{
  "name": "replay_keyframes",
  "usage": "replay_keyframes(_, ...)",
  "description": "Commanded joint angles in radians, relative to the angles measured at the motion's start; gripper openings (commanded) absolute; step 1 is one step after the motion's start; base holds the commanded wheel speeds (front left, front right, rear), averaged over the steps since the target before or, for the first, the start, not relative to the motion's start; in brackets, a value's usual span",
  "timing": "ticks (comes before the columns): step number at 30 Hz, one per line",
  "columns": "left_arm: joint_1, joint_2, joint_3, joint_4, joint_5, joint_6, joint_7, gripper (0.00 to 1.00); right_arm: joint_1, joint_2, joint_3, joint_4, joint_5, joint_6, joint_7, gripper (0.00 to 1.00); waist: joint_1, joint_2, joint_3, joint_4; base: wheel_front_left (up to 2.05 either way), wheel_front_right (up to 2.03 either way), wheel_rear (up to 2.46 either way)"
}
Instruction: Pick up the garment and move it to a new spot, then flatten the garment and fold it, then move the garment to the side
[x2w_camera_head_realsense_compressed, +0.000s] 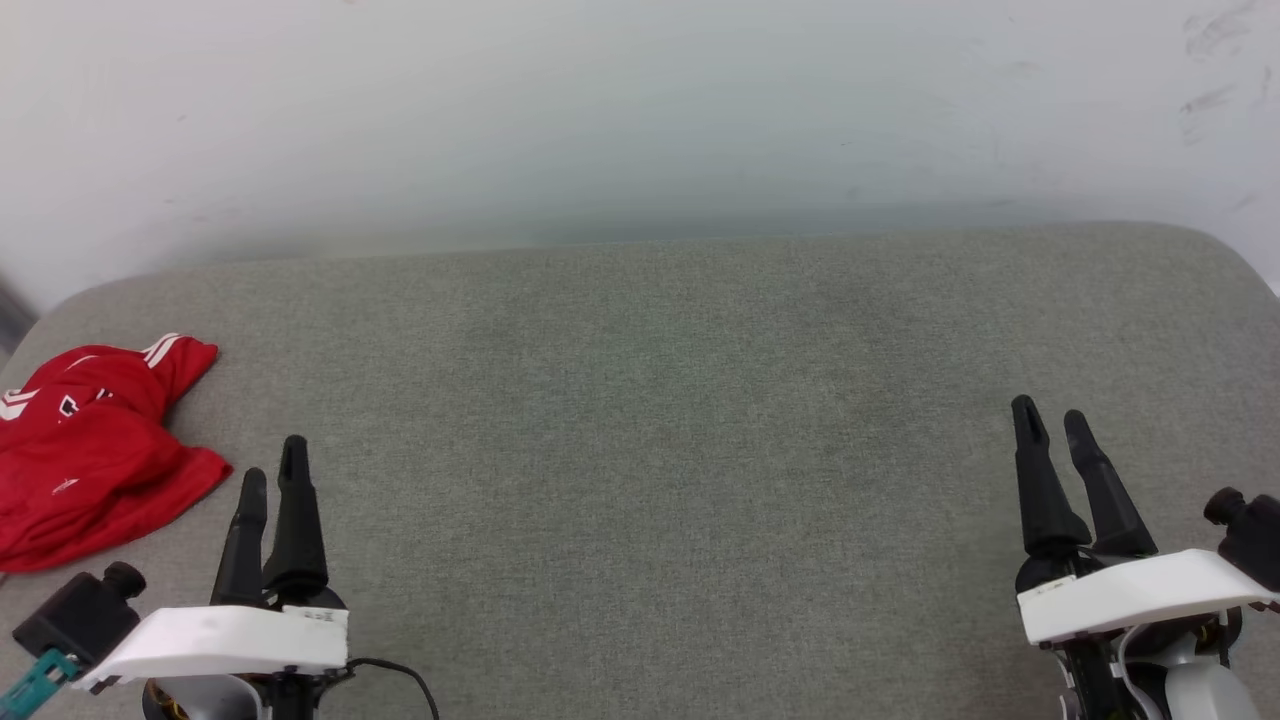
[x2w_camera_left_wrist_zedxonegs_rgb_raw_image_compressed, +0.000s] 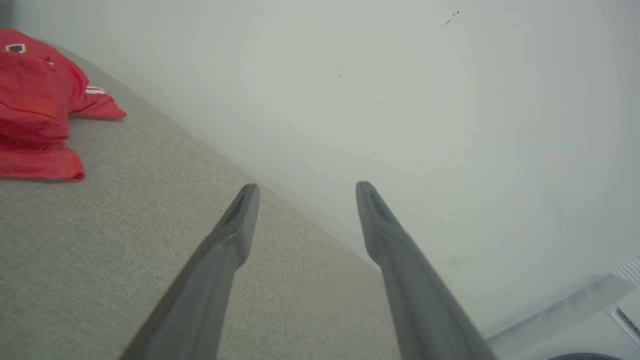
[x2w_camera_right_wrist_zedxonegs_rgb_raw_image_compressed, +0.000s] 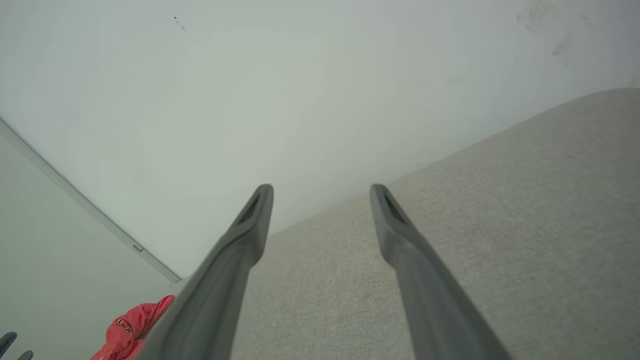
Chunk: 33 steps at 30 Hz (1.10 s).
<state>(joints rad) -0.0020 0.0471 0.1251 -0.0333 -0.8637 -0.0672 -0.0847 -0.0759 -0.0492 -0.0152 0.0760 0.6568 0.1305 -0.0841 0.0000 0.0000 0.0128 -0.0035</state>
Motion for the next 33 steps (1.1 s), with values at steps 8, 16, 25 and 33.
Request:
replay_keyframes(8, 0.014, 0.010, -0.083, -0.071, 0.251, 0.022, -0.032, 1.00, -0.023, -0.002, 0.030, -0.045, -0.180, 0.000, -0.032, 1.00, 0.0000, 0.0000, 0.004, -0.001, 0.00, 0.00, 0.00)
replay_keyframes(16, 0.024, 0.058, -0.188, -0.098, 0.385, 0.099, -0.055, 1.00, -0.015, -0.002, 0.047, -0.044, -0.308, 0.000, -0.054, 1.00, 0.0000, 0.0000, 0.008, -0.002, 0.00, 0.00, 0.00)
replay_keyframes(25, 0.015, 0.123, -0.290, -0.113, 0.482, 0.207, -0.079, 1.00, -0.014, -0.002, 0.052, -0.032, -0.431, 0.000, -0.078, 1.00, 0.0000, 0.0000, 0.016, -0.003, 0.00, 0.00, 0.00)
replay_keyframes(33, 0.024, 0.154, -0.349, -0.064, 0.525, 0.238, -0.097, 1.00, -0.014, -0.002, 0.055, -0.027, -0.525, 0.000, -0.096, 1.00, 0.0000, 0.0000, 0.019, -0.004, 0.00, 0.00, 0.00)
